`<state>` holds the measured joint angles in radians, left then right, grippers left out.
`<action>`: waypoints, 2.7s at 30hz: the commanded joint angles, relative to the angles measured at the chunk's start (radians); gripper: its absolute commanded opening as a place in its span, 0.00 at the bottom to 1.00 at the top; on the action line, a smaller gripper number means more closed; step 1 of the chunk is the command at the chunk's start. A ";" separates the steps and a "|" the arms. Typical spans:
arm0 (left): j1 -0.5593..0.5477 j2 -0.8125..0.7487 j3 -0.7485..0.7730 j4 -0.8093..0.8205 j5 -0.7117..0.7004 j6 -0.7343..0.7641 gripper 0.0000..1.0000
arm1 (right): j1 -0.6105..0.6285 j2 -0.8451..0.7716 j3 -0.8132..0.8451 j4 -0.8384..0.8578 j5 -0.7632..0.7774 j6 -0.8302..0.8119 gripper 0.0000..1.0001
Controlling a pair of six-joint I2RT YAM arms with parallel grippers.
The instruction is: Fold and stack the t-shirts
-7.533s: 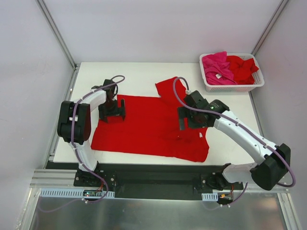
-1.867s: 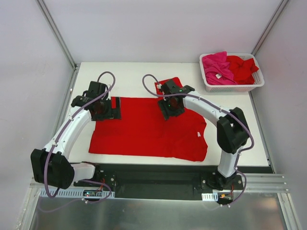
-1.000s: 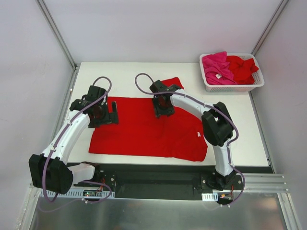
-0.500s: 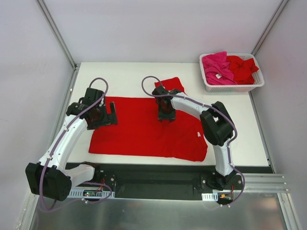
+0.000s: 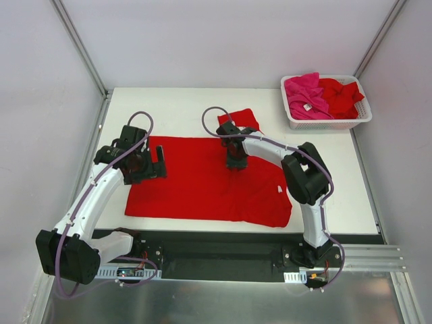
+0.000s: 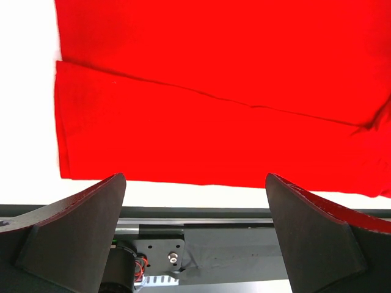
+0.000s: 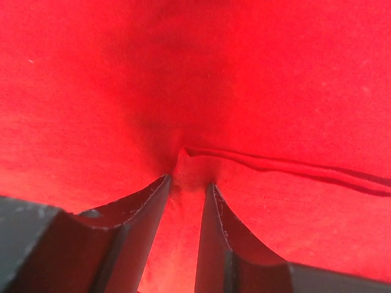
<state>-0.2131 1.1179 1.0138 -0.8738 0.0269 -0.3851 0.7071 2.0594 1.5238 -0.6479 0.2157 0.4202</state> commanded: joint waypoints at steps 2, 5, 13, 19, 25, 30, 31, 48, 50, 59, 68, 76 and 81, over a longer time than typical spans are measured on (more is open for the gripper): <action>-0.012 -0.017 0.005 -0.021 0.021 0.005 0.99 | -0.008 -0.042 0.042 0.037 -0.006 0.017 0.34; -0.014 -0.015 0.006 -0.021 0.022 0.006 0.99 | -0.009 -0.036 0.048 0.040 -0.003 0.012 0.34; -0.017 -0.017 -0.006 -0.021 0.025 0.008 0.99 | -0.023 -0.024 0.068 0.031 0.002 0.002 0.24; -0.016 -0.009 -0.001 -0.017 0.024 0.011 0.99 | -0.023 -0.015 0.072 0.022 0.004 -0.014 0.15; -0.019 -0.003 0.008 -0.017 0.021 0.017 0.99 | -0.021 -0.007 0.073 0.014 -0.002 -0.024 0.14; -0.020 0.002 0.008 -0.017 0.024 0.017 0.99 | -0.021 0.001 0.072 0.013 -0.007 -0.031 0.18; -0.019 0.000 0.008 -0.017 0.024 0.017 0.99 | -0.021 0.004 0.073 0.011 -0.009 -0.032 0.19; -0.022 0.000 0.005 -0.017 0.018 0.022 0.99 | -0.018 0.024 0.073 0.008 -0.018 -0.035 0.08; -0.022 0.002 0.006 -0.017 0.018 0.022 0.99 | -0.018 0.022 0.075 0.008 -0.018 -0.038 0.01; -0.022 0.003 0.006 -0.011 0.018 0.025 0.99 | -0.008 0.021 0.148 -0.012 -0.012 -0.052 0.01; -0.022 -0.003 0.002 -0.011 0.018 0.029 0.99 | 0.015 0.059 0.200 -0.033 -0.022 -0.049 0.01; -0.022 -0.006 -0.004 -0.010 0.024 0.029 0.99 | 0.038 0.080 0.239 -0.032 -0.029 -0.072 0.01; -0.022 -0.006 -0.003 -0.011 0.027 0.029 0.99 | 0.043 0.096 0.269 -0.049 -0.013 -0.100 0.01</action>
<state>-0.2237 1.1194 1.0122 -0.8734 0.0444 -0.3737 0.7410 2.1464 1.7332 -0.6811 0.1944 0.3489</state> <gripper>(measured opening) 0.993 0.014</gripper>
